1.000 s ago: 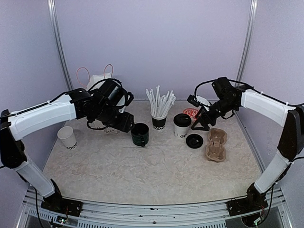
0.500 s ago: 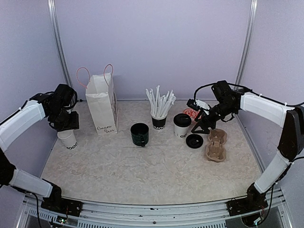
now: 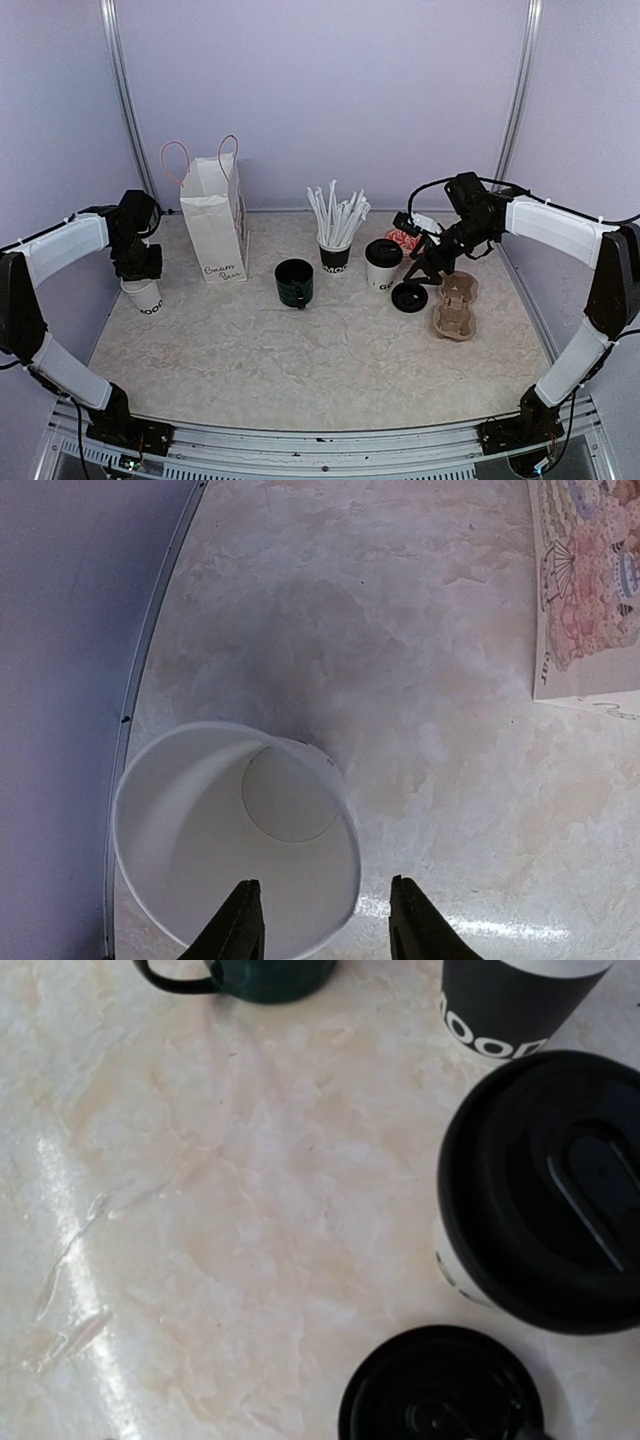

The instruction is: Pack the takeout coffee

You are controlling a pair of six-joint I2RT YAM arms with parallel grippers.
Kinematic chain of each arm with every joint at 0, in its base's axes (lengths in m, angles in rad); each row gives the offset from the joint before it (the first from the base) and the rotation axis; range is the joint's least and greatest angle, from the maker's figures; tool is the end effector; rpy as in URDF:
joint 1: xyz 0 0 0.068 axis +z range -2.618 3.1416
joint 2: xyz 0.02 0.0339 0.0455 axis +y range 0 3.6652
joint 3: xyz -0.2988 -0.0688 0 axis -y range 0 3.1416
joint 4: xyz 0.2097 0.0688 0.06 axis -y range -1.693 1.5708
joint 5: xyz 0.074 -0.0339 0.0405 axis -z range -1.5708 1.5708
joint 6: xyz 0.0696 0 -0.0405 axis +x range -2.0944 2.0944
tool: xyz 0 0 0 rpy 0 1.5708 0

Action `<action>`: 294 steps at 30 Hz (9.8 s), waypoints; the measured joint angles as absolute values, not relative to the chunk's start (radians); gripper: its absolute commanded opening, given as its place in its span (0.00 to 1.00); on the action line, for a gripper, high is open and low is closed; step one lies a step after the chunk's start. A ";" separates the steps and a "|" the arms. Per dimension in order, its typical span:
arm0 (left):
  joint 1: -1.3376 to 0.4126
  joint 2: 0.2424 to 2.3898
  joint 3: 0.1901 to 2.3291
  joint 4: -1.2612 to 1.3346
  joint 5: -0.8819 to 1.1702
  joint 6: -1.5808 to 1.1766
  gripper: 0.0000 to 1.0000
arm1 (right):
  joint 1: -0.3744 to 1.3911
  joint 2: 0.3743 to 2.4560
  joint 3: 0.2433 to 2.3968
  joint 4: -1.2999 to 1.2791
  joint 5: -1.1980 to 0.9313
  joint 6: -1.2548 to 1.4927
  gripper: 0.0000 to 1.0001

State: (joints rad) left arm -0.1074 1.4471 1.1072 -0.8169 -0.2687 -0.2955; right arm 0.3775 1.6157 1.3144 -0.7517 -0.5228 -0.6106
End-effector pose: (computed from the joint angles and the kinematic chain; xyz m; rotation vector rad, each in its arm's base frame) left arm 0.2581 -0.0092 0.2675 -0.3267 2.6552 0.2418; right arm 0.2828 0.1495 0.2904 -1.3471 2.1260 0.5898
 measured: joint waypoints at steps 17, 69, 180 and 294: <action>-0.144 1.490 1.090 -0.783 -0.237 -0.243 0.00 | 0.377 1.616 1.309 -0.769 -0.524 -0.629 0.81; -1.164 1.765 1.402 -0.794 -0.105 -0.144 0.12 | 0.478 1.863 1.200 -0.636 -0.117 -0.913 0.21; -0.984 1.335 1.254 -0.535 0.015 -0.047 0.70 | 0.493 1.684 1.496 -0.808 -1.010 -0.526 0.62; -1.001 1.871 1.621 -0.951 0.036 -0.084 0.85 | 0.630 1.838 1.423 -0.836 -0.877 -0.501 0.68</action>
State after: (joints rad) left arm -1.0012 1.8713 1.6211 -0.9512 0.0357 -0.0837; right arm 0.6304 1.8378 1.4235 -0.8356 -0.8772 -0.5014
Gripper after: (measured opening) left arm 0.826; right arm 0.677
